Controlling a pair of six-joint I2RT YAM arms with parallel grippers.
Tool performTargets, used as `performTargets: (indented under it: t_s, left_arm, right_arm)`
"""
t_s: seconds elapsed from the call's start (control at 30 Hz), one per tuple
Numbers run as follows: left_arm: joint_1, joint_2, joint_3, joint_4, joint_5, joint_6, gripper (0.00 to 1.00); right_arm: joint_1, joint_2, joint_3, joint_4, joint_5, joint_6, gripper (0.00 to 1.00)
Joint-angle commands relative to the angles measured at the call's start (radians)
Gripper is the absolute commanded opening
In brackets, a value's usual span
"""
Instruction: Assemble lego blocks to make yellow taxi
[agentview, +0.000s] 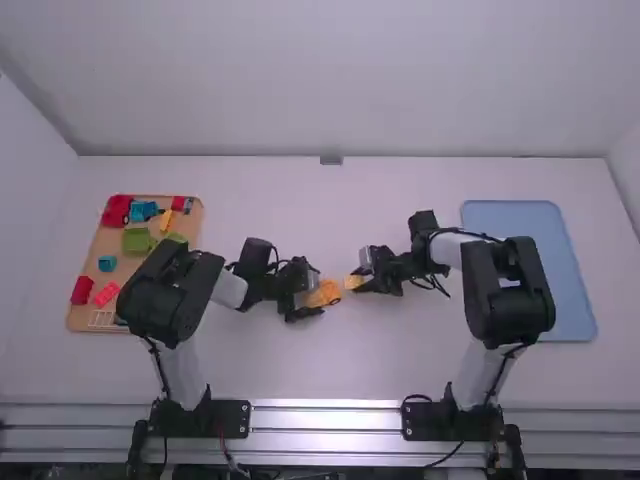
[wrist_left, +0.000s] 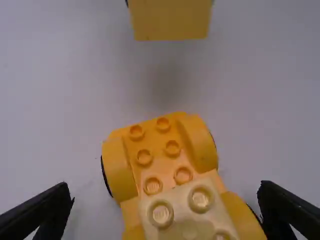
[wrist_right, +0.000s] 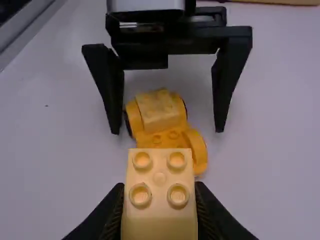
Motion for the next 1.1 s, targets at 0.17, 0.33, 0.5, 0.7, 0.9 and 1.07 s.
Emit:
performTargets:
  t_s: [0.17, 0.33, 0.5, 0.7, 0.9, 1.07]
  left_arm:
    - [-0.004, 0.008, -0.064, 0.092, -0.078, -0.084, 0.87]
    - [-0.003, 0.008, -0.075, 0.111, -0.072, -0.084, 0.83]
    - [-0.005, 0.008, -0.053, 0.107, -0.047, -0.084, 0.76]
    - [-0.005, 0.008, -0.034, 0.092, -0.047, -0.073, 0.63]
    - [-0.005, 0.008, -0.016, 0.043, -0.047, -0.047, 0.56]
    - [-0.005, 0.008, -0.01, -0.001, -0.018, 0.033, 0.55]
  right_arm:
    - [0.018, -0.021, 0.014, 0.074, -0.006, 0.103, 0.23]
    - [0.018, -0.021, 0.014, 0.075, -0.007, 0.1, 0.23]
    - [0.018, -0.021, 0.014, 0.075, -0.026, 0.1, 0.23]
    - [0.018, -0.021, 0.014, 0.069, -0.031, 0.1, 0.23]
    - [0.021, -0.021, 0.014, 0.068, -0.027, 0.107, 0.23]
    - [0.082, -0.01, 0.006, 0.139, 0.08, 0.217, 0.22]
